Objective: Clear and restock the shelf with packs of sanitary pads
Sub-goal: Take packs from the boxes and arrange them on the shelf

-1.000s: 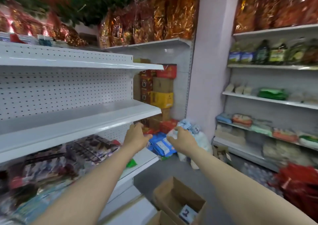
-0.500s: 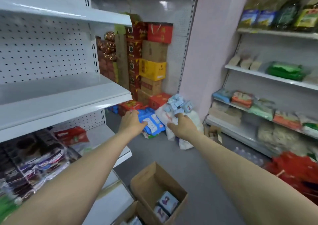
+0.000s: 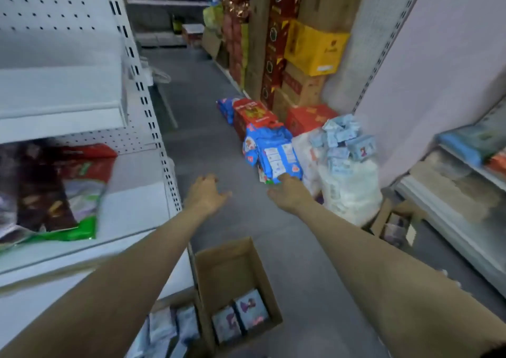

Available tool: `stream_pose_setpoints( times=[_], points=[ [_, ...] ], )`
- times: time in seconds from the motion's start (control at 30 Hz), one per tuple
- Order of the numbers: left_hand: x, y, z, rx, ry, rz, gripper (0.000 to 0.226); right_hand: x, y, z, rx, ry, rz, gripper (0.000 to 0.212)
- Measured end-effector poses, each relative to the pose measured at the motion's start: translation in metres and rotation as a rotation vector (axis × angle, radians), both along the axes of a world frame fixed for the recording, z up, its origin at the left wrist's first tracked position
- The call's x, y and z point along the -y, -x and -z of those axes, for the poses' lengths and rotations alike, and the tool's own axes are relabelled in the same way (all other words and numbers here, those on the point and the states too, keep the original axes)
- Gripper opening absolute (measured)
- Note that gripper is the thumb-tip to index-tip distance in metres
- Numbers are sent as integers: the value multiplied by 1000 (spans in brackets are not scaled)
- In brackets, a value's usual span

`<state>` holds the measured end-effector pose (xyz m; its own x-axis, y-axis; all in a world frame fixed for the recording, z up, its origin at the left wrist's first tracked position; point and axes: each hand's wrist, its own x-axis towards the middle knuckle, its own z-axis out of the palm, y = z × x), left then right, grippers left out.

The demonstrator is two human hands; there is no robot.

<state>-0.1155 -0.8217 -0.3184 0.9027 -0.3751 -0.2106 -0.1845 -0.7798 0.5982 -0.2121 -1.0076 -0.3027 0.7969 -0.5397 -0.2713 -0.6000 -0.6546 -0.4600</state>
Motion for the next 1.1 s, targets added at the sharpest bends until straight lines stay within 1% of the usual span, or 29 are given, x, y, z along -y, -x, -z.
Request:
stream_pose_setpoints(
  times=[0.17,0.3,0.37,0.43,0.53,0.67,0.8,0.9,0.93,1.0,1.03,1.07,1.1],
  points=[
    [15,4,83,-143,-69,-62,56,32,-13,73,-158,-88,-113,61],
    [14,20,156,-294,-151,-127,62,39,-12,158,-285,-187,-169,59],
    [15,31,202,-363,-202,-117,57,41,-7,206,-366,-232,-172,55],
    [15,43,252,-459,-234,-132,55,44,1,254,-438,-286,-143,51],
    [12,66,330,-611,-230,-214,57,43,17,334,-535,-379,-51,43],
    [5,88,439,-766,-212,-279,44,31,35,461,-631,-519,41,43],
    [0,95,540,-930,-179,-408,32,15,53,584,-670,-641,160,71],
    [-5,98,611,-1052,-122,-531,46,3,59,645,-649,-729,264,80],
    [-7,101,632,-1094,-71,-580,49,0,60,663,-641,-750,281,88],
    [-9,107,663,-1166,24,-697,52,-7,65,698,-609,-773,289,115],
    [-10,110,676,-1178,48,-754,57,-11,71,719,-591,-765,296,128],
    [-11,114,689,-1184,65,-791,73,-14,79,744,-575,-740,323,140],
    [-13,118,700,-1190,76,-808,93,-17,87,765,-557,-725,351,147]
  ],
)
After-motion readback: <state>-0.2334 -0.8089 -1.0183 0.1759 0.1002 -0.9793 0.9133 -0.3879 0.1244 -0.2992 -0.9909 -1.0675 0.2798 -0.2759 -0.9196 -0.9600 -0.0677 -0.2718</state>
